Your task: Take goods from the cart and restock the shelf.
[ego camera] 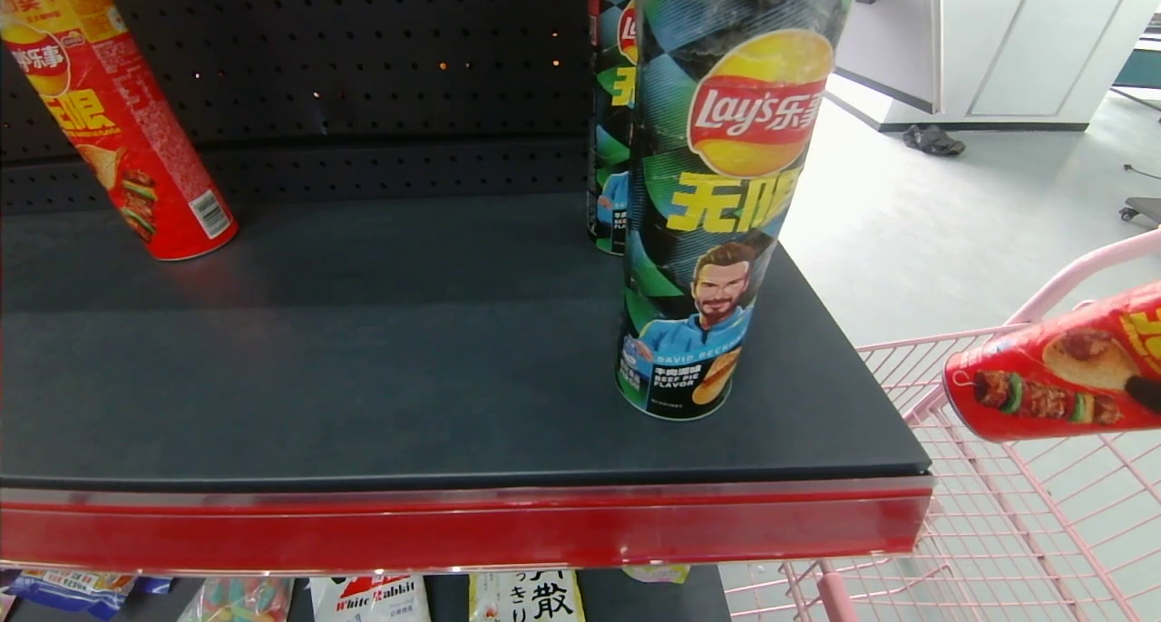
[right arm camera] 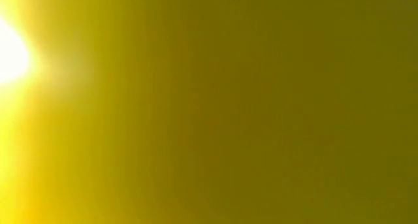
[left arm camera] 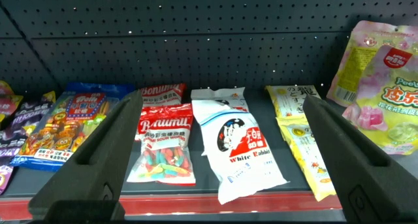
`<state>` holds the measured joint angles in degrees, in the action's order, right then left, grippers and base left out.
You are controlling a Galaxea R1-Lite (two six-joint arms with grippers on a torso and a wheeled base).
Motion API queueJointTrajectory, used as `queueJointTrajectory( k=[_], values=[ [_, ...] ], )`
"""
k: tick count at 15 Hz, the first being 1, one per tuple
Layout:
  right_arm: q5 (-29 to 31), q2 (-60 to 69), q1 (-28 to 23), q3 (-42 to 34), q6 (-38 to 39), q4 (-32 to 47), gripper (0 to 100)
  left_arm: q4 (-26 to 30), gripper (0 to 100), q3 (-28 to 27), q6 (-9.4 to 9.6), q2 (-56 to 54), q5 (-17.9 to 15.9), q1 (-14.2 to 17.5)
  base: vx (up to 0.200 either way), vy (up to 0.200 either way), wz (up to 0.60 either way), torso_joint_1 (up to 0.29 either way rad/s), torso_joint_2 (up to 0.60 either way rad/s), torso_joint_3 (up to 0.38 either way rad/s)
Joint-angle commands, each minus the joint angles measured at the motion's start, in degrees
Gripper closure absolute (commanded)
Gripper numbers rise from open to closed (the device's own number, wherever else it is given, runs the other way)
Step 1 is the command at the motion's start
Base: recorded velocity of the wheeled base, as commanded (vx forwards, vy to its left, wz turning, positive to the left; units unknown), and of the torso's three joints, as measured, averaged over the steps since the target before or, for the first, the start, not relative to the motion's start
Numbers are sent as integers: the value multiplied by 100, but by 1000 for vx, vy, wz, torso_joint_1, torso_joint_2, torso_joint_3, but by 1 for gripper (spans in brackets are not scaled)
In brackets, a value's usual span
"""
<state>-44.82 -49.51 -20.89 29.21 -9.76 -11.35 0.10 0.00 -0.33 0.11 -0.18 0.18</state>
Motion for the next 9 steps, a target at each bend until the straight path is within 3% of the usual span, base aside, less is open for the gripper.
queueJointTrajectory(
  k=[1, 3, 4, 5, 9],
  values=[
    [-35, -42, 6, -223, -280, -8, 100, -1, 0, 0, -2, -2, 1, 8, 0, 0, 0, 0, 0, 0],
    [-246, 29, 314, -539, -606, 1, 100, -1, 0, 0, -2, -2, 1, -1, 0, 0, 0, 0, 0, 0],
    [-246, 117, 859, -583, -614, 19, 100, -1, 0, 0, -2, -2, 1, -1, 0, 0, 0, 0, 0, 0],
    [-228, 152, 973, -565, -614, 19, 100, -1, 0, 0, -2, -2, 1, 8, 0, 0, 0, 0, 0, 0],
    [-193, 99, 165, -126, -544, 19, 100, -1, 0, 0, -2, -2, 1, -1, 0, 0, 0, 0, 0, 0]
  ],
)
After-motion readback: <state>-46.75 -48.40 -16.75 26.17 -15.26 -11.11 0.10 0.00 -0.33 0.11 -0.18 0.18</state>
